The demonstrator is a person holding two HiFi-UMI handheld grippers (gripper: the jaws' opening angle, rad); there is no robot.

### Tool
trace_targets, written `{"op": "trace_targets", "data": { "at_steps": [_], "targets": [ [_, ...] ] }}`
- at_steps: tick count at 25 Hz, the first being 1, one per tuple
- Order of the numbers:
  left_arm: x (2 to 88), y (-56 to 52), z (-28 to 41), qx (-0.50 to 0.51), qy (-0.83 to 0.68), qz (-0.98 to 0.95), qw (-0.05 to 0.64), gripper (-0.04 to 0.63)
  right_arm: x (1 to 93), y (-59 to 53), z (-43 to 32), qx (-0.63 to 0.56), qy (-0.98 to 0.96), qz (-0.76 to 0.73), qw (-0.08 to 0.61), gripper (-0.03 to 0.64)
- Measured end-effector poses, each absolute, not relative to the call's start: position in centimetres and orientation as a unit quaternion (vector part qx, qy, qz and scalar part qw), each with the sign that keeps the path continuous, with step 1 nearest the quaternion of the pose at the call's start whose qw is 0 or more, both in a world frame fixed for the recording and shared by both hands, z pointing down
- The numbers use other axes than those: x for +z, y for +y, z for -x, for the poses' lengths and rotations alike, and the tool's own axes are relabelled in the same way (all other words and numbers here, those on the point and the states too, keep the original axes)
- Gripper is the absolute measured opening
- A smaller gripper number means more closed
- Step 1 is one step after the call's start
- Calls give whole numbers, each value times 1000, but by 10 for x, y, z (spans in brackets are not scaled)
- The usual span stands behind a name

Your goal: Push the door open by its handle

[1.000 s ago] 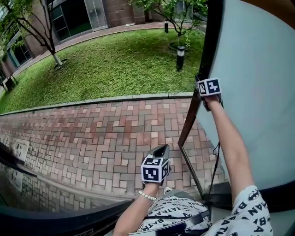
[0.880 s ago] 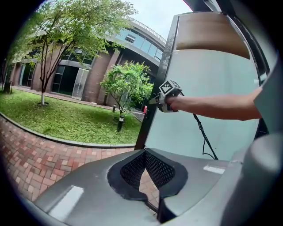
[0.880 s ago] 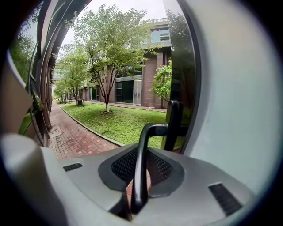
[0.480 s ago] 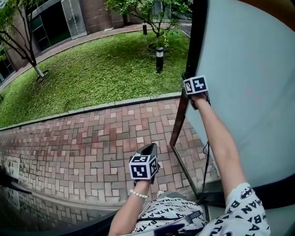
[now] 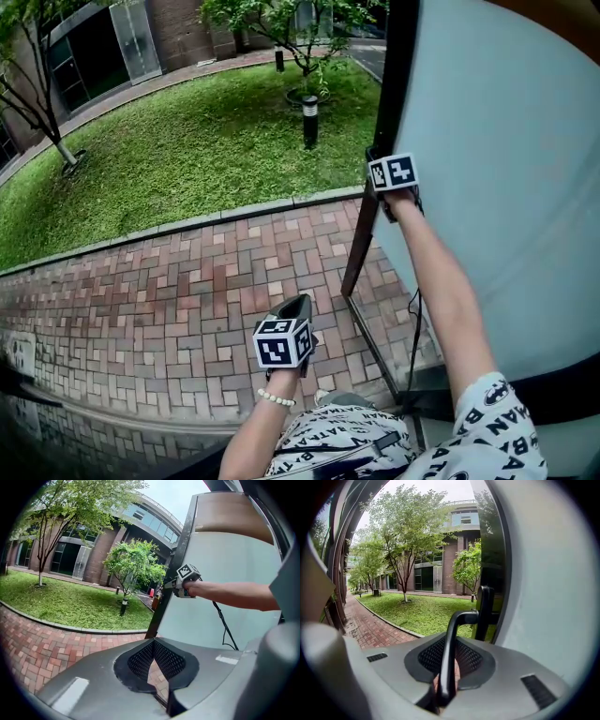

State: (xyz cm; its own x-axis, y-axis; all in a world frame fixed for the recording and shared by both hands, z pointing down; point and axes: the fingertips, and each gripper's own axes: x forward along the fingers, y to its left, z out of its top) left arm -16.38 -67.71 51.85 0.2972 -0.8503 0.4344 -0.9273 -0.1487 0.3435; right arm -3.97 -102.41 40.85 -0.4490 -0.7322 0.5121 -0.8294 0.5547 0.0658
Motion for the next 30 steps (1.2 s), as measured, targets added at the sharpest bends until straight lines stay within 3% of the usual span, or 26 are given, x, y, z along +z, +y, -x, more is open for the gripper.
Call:
{"op": "trace_targets", "data": {
  "at_steps": [7,9,14,17,18,27,30],
  "targets": [
    [518,-673,166,65,-592,-751,284,-6,407,-1019,35,83,-840,-469,261,75],
    [515,-672,170,62,-594,-749,286,-6,404,-1014,33,73,-837,-476,262,141],
    [508,-652,177,52,-604,-743,282,-6,387,-974,22,55,-835,-495,233,153],
    [499,-628,185,45,-609,-743,276,-6,375,-933,19,42,-834,-507,216,208],
    [498,-618,187,43,-610,-742,274,-6,374,-917,20,39,-838,-503,207,153],
    [511,-495,194,43,-621,-734,272,-6,408,-736,44,59,-873,-448,182,150],
    [515,-460,201,38,-629,-727,273,-6,425,-677,50,73,-880,-434,180,82]
  ]
}}
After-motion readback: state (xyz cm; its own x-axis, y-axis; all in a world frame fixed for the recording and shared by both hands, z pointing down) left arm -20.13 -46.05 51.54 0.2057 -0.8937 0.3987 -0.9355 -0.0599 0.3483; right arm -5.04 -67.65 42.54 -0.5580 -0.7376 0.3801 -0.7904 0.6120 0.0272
